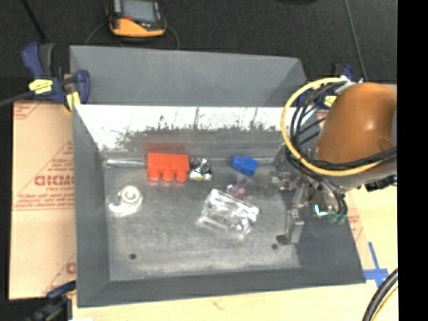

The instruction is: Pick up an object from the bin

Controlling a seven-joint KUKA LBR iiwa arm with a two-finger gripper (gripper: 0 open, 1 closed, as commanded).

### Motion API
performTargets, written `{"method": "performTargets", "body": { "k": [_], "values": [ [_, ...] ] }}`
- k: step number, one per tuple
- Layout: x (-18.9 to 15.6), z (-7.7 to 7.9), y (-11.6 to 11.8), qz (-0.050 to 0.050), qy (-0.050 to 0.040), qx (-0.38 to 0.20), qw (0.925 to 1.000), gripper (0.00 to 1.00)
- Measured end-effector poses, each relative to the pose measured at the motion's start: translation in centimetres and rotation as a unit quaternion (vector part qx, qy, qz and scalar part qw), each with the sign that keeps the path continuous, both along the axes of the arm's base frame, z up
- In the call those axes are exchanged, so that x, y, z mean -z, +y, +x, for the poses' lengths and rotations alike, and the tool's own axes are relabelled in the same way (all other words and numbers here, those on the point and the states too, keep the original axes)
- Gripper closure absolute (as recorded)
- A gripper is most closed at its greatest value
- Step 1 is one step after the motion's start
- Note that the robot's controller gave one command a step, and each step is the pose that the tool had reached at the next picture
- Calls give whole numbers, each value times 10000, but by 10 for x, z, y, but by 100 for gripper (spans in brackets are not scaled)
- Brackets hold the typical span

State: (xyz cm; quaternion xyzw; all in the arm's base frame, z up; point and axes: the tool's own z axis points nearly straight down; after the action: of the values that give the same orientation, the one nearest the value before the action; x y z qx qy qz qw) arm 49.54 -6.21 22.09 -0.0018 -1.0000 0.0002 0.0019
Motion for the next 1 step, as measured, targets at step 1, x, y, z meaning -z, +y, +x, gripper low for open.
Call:
{"method": "performTargets", "body": {
  "k": [1],
  "values": [
    [91, 54, 3, 6, -11, 145, 9999, 0]
  ]
}}
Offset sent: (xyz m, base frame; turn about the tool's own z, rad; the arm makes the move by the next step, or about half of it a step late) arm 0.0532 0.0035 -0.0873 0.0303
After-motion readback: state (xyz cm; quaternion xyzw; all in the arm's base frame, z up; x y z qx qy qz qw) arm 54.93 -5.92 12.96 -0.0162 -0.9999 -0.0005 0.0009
